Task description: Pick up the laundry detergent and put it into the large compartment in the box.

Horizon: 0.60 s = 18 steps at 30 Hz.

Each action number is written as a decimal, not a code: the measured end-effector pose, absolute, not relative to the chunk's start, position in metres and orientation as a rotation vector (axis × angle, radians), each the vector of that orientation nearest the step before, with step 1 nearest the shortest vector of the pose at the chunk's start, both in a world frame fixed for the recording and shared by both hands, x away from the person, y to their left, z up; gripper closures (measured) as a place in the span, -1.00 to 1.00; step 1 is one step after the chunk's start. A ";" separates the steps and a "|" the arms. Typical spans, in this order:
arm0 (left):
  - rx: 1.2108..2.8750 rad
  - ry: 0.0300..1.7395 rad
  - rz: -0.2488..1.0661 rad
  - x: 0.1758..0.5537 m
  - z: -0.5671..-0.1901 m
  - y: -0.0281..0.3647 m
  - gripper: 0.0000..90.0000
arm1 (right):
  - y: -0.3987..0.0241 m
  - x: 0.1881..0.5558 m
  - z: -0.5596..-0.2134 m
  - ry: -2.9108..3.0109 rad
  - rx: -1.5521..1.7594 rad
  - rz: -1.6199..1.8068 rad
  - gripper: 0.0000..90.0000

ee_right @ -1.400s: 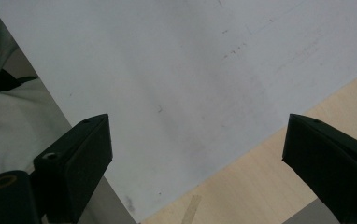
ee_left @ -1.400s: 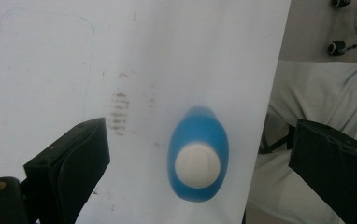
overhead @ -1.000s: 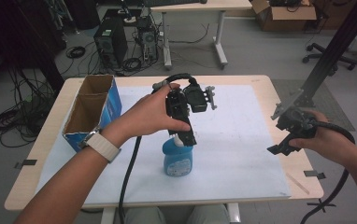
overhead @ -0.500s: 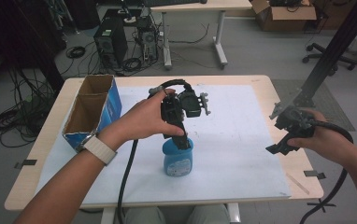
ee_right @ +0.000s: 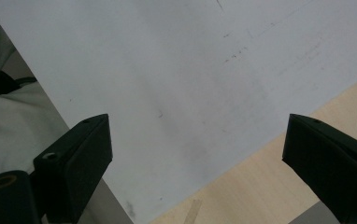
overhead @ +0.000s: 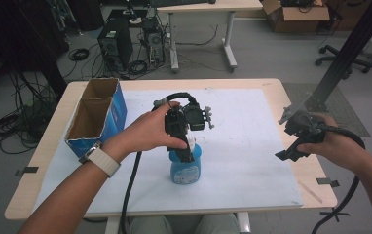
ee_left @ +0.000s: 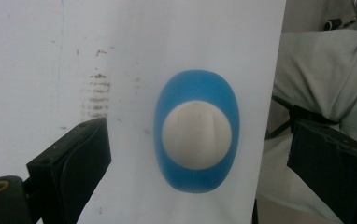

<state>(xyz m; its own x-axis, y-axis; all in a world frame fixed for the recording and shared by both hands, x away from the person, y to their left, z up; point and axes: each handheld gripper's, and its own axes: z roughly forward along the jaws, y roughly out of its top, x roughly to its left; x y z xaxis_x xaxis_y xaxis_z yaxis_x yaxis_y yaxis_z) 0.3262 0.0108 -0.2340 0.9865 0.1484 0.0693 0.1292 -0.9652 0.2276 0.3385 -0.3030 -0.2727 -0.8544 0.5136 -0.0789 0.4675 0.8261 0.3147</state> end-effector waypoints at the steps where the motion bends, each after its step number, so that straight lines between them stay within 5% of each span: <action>1: 2.907 0.204 0.124 0.326 -0.236 0.011 -0.86 | -0.303 0.339 -0.273 2.847 0.770 0.429 -0.81; 18: 2.945 0.177 0.120 0.330 -0.265 0.007 -0.85 | -0.302 0.340 -0.276 2.851 0.783 0.421 -0.81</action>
<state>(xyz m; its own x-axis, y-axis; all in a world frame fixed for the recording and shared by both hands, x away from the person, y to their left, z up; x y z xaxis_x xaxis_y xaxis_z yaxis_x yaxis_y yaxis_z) 0.3296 0.0068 -0.2654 0.9896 0.1259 0.0692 0.1106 -0.9752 0.1916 0.3398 -0.3015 -0.2761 -0.8514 0.5193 -0.0743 0.4756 0.8239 0.3081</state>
